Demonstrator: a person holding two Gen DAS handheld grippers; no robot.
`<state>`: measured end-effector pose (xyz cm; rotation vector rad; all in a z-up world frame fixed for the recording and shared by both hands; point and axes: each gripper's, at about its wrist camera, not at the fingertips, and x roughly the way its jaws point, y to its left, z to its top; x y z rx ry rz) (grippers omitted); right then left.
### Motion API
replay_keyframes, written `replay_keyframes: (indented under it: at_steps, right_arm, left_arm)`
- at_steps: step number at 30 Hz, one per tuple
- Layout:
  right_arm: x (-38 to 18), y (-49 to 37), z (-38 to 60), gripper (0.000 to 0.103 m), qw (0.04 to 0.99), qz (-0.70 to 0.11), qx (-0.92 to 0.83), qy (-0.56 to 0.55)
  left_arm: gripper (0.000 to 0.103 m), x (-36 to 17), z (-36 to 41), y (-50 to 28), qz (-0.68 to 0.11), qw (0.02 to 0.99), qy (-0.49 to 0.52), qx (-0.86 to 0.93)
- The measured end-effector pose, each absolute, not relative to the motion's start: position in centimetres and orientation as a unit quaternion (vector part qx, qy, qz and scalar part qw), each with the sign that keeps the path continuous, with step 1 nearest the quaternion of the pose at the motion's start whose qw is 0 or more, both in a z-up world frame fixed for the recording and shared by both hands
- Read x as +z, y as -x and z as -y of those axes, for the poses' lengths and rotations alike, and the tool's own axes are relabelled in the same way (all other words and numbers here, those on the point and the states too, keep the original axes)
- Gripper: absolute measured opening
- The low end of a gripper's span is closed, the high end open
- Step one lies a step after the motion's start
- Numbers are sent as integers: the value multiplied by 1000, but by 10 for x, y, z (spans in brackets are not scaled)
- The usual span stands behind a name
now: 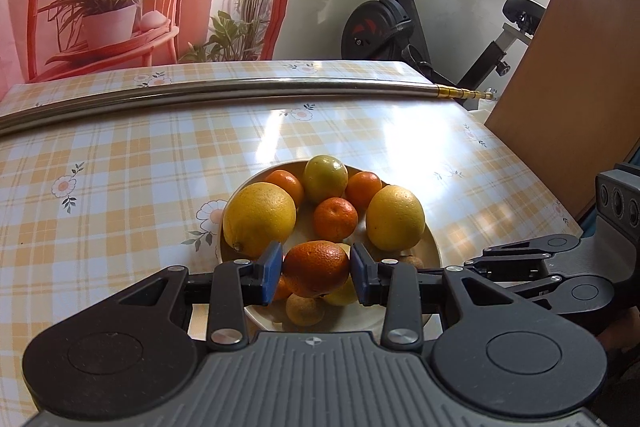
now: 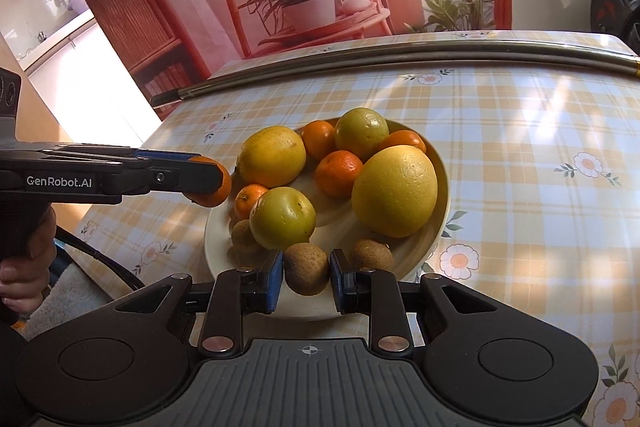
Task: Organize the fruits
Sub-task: 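Carry the mandarin and brown fruit over the plate with both tools, then lower the mandarin onto the plate and open the left tool while the right tool lowers the brown fruit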
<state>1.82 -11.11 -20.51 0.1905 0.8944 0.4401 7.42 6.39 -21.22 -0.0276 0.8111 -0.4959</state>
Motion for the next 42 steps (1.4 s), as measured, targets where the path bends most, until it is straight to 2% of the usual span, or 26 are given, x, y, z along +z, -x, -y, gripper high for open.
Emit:
replay_keyframes:
  at_steps: [14,30,42]
  right_arm:
    - [-223,-40,99,23,850,-465,230,-92]
    - [-213,-71,98,23,866,-443,214,-93]
    - [-205,-45,120,23,868,-442,202,-98]
  left_arm:
    - [39,-210,-79,-80,-385,896,49,-217]
    - [39,-215,-77,-79,-397,888,43,-227]
    - [39,-226,-58,-78,-416,870,26,-262]
